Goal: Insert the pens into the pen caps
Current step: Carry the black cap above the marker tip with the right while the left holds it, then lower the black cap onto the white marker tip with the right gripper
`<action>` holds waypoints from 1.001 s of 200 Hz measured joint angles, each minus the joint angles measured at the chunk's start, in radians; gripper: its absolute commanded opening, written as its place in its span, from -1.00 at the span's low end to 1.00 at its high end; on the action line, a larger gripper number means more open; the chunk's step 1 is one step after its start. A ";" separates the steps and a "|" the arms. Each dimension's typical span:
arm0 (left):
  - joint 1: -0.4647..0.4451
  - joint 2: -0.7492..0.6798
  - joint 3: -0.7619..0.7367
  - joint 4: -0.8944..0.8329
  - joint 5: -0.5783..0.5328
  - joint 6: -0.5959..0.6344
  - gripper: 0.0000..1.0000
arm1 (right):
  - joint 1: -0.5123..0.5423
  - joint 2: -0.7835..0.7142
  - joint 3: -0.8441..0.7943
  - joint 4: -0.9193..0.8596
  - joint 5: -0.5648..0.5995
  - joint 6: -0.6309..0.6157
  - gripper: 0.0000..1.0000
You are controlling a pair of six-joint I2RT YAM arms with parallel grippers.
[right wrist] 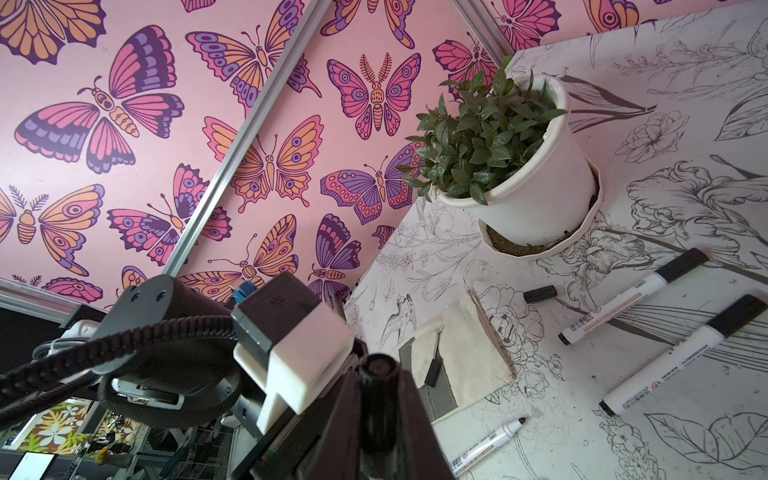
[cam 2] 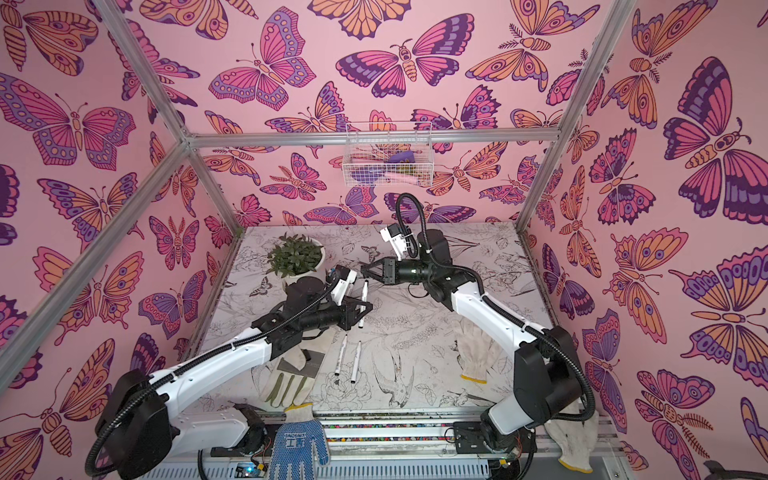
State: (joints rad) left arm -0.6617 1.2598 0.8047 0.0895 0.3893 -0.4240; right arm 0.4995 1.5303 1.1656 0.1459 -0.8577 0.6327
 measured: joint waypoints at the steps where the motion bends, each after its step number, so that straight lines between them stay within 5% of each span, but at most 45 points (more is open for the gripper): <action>1: 0.000 0.000 0.000 0.000 0.000 0.000 -1.00 | 0.000 0.000 0.000 -0.001 0.000 -0.001 -1.00; 200: 0.000 0.003 0.004 0.020 -0.020 -0.007 -1.00 | 0.000 0.008 0.000 -0.039 -0.033 -0.036 -1.00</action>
State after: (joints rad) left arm -0.6613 1.2633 0.8085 0.1093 0.3695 -0.4309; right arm 0.4992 1.5383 1.1656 0.1066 -0.8909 0.5964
